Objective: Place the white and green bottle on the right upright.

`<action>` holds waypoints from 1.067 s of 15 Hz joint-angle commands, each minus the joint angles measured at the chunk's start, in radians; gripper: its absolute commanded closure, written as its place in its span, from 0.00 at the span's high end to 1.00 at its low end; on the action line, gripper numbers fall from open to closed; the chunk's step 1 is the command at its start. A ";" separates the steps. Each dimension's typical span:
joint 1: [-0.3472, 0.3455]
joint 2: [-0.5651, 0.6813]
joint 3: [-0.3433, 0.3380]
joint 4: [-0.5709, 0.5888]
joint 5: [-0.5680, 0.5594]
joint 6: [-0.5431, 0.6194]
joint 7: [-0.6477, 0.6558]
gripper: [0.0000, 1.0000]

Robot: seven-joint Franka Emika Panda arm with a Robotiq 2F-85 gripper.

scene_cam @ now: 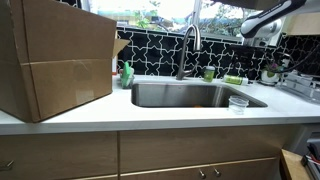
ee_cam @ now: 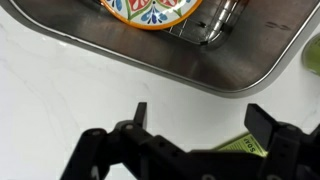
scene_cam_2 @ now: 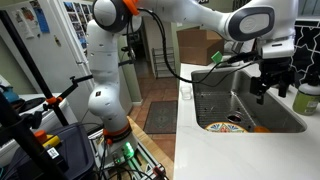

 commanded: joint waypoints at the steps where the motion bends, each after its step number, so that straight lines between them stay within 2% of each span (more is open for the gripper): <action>1: 0.006 0.005 -0.008 0.008 0.004 -0.005 -0.004 1.00; 4: 0.015 0.005 -0.003 0.008 0.003 -0.005 -0.004 1.00; 5: 0.026 0.012 -0.008 0.006 -0.024 0.013 0.032 1.00; 6: 0.020 0.056 -0.015 0.050 -0.017 -0.016 0.078 1.00; 7: 0.003 0.103 -0.027 0.091 0.011 0.007 0.134 1.00; 10: -0.051 0.170 -0.035 0.160 0.111 0.018 0.186 1.00; 11: -0.069 0.190 -0.037 0.173 0.141 0.064 0.198 1.00; 14: -0.119 0.247 -0.040 0.225 0.232 0.088 0.260 1.00; 16: -0.155 0.270 -0.036 0.253 0.258 0.106 0.231 1.00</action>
